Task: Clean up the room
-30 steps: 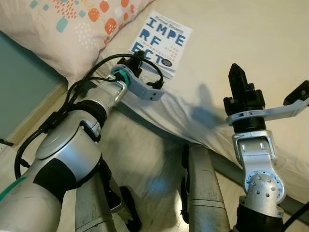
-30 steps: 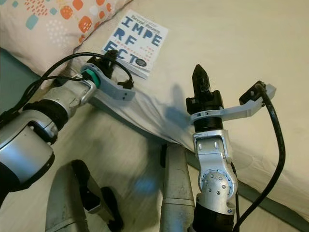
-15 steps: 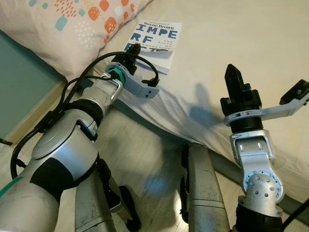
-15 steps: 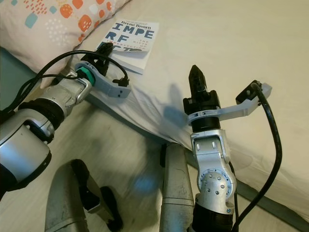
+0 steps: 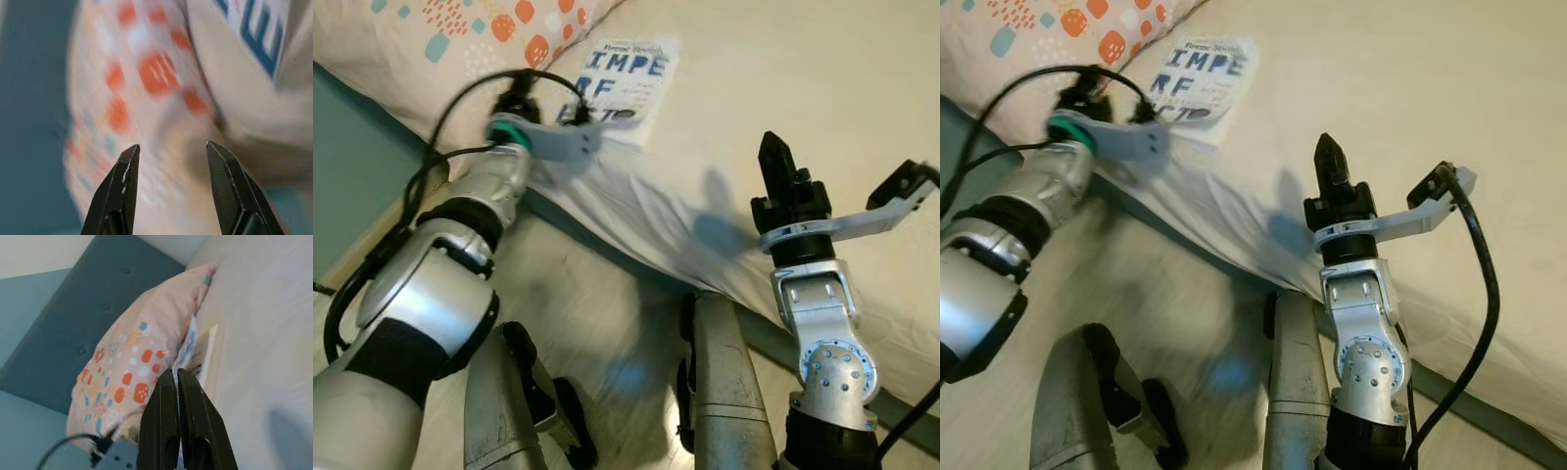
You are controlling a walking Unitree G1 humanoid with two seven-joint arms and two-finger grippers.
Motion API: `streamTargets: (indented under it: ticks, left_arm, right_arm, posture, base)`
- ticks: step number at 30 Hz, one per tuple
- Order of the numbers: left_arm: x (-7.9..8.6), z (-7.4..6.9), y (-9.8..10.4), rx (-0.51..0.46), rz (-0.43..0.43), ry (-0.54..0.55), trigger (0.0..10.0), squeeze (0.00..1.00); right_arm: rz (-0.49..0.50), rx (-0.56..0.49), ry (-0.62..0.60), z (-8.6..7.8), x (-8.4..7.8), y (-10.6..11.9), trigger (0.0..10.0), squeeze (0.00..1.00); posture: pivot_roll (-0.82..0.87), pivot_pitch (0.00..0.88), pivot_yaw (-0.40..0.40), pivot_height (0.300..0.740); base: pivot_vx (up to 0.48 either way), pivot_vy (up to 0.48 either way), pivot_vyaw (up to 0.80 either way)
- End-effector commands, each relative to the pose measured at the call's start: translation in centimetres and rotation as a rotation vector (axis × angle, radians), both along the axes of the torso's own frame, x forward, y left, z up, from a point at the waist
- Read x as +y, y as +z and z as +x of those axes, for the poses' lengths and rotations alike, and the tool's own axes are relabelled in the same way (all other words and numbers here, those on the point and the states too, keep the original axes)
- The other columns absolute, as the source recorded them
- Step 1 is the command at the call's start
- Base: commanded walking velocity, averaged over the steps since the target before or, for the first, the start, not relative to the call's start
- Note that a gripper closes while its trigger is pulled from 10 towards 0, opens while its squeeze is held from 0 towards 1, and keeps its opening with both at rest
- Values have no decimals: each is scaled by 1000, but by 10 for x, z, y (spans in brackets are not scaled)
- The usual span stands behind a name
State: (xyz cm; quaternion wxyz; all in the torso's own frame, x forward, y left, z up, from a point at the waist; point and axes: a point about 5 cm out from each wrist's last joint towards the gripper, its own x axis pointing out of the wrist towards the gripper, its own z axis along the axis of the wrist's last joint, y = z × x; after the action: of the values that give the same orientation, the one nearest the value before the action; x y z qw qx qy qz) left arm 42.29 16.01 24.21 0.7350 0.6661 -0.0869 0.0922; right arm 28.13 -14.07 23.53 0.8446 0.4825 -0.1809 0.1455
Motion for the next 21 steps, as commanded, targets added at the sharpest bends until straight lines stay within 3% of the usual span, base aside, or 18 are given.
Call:
streamTargets:
  ticks: [1, 4, 5, 6, 7, 8, 9, 10, 11, 12, 14, 15, 16, 18, 20, 21]
  left_arm:
    - [8, -2, -13, 50, -27, 31, 10000, 0]
    - [29, -6, -23, 78, -155, 115, 10000, 0]
    - [29, -6, -23, 78, -155, 115, 10000, 0]
    - [41, -8, -23, 21, -333, 147, 10000, 0]
    - [41, -8, -23, 21, -333, 147, 10000, 0]
    - [43, -9, -21, -11, -403, 148, 10000, 0]
    - [41, -8, -18, -45, -501, 117, 10000, 0]
    - [38, -8, -13, -69, -652, 64, 10000, 0]
    - [38, -8, -13, -69, -652, 64, 10000, 0]
    - [36, -7, -10, -84, -748, 26, 10000, 0]
    - [27, -7, -5, -68, -1012, -121, 10000, 0]
    - [23, -8, -4, -56, -1089, -178, 10000, 0]
    - [23, -8, -4, -56, -1089, -178, 10000, 0]
    - [7, -18, -1, -17, -1251, -354, 10000, 0]
    - [2, -25, 0, 1, -1278, -411, 10000, 0]
    - [-4, -33, 0, 31, -1361, -458, 10000, 0]
  right_arm:
    - [17, 7, 13, 0, 2, -4, 10000, 0]
    - [17, 1, 29, 3, 5, -3, 10000, 0]
    - [17, 1, 29, 3, 5, -3, 10000, 0]
    - [15, -3, 40, 5, 6, -4, 10000, 0]
    - [15, -3, 40, 5, 6, -4, 10000, 0]
    - [15, -5, 43, 5, 7, -4, 10000, 0]
    - [13, -6, 46, 5, 7, -4, 10000, 0]
    - [-18, -9, 52, 4, 8, -5, 10000, 0]
    - [-18, -9, 52, 4, 8, -5, 10000, 0]
    - [-42, -10, 56, 4, 9, -5, 10000, 0]
    - [-170, -12, 54, 3, 14, -9, 10000, 0]
    - [-210, -11, 49, 3, 16, -10, 10000, 0]
    - [-210, -11, 49, 3, 16, -10, 10000, 0]
    - [-345, -2, 9, 6, 16, -17, 10000, 0]
    - [-394, -2, -2, 7, 16, -19, 10000, 0]
    - [-424, -5, -3, 8, 16, -21, 10000, 0]
  posture:
    - [-308, 270, 89, 471]
    - [-292, 252, 87, 471]
    - [-292, 252, 87, 471]
    - [-284, 232, 84, 471]
    - [-284, 232, 84, 471]
    - [-284, 232, 84, 471]
    - [-276, 224, 81, 471]
    - [-264, 216, 75, 471]
    - [-264, 216, 75, 471]
    - [-264, 216, 75, 471]
    - [-244, 202, 70, 471]
    - [-244, 202, 70, 471]
    - [-244, 202, 70, 471]
    - [-212, 180, 62, 471]
    - [-210, 178, 61, 471]
    - [-199, 168, 59, 471]
  base:
    - [0, 0, 0]
    - [0, 0, 0]
    - [0, 0, 0]
    - [0, 0, 0]
    - [0, 0, 0]
    - [0, 0, 0]
    - [0, 0, 0]
    - [0, 0, 0]
    - [0, 0, 0]
    - [0, 0, 0]
    - [0, 0, 0]
    - [0, 0, 0]
    - [0, 0, 0]
    - [0, 0, 0]
    - [0, 0, 0]
    - [0, 0, 0]
